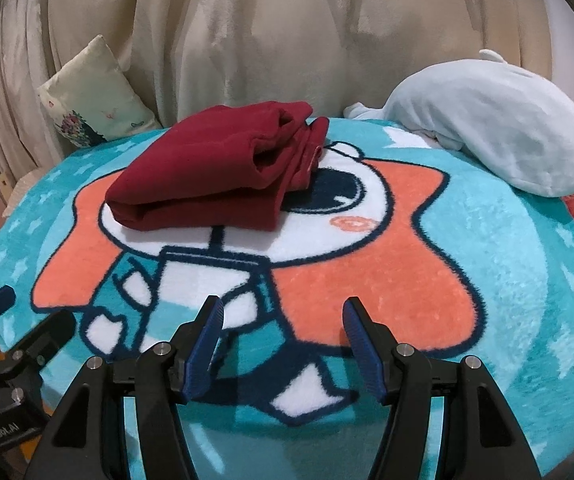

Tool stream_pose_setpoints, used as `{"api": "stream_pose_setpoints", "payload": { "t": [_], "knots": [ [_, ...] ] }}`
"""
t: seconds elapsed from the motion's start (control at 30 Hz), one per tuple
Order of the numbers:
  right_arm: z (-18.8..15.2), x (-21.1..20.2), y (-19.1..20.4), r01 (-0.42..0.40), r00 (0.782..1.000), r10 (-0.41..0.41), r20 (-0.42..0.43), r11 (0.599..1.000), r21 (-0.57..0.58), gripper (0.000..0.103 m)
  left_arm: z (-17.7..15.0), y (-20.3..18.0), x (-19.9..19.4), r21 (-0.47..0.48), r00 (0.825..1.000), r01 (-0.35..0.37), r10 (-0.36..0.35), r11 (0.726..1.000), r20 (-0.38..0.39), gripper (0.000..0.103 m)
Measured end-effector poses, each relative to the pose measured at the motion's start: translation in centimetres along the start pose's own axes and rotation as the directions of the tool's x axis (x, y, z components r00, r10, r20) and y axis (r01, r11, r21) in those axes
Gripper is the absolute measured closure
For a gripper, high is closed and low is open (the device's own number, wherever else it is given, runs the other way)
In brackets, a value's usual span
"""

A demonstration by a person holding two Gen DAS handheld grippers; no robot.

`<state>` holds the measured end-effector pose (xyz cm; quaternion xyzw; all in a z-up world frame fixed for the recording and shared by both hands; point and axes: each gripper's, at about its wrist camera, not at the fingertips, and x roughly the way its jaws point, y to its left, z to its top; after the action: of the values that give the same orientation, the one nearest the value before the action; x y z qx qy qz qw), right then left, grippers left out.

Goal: Fold small clothes

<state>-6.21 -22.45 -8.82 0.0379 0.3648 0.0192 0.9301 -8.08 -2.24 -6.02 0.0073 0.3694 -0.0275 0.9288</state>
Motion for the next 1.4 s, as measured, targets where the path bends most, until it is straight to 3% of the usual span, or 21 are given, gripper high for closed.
{"api": "stream_pose_setpoints", "payload": {
  "t": [0.4, 0.73, 1.4],
  "knots": [
    [0.1, -0.5, -0.4, 0.135, 0.991, -0.134, 0.023, 0.989, -0.065, 0.036, 0.2, 0.1, -0.1, -0.004, 1.0, -0.022, 0.022, 1.0, 0.009, 0.0],
    [-0.4, -1.2, 0.0, 0.142, 0.99, -0.139, 0.036, 0.986, -0.091, 0.034, 0.2, -0.7, -1.2, 0.012, 0.999, -0.031, 0.03, 0.999, 0.04, 0.0],
    [-0.8, -1.6, 0.7, 0.131, 0.991, -0.128, 0.038, 0.986, -0.104, 0.032, 0.3, -0.6, -1.5, 0.007, 1.0, -0.011, 0.011, 1.0, 0.028, 0.0]
  ]
}}
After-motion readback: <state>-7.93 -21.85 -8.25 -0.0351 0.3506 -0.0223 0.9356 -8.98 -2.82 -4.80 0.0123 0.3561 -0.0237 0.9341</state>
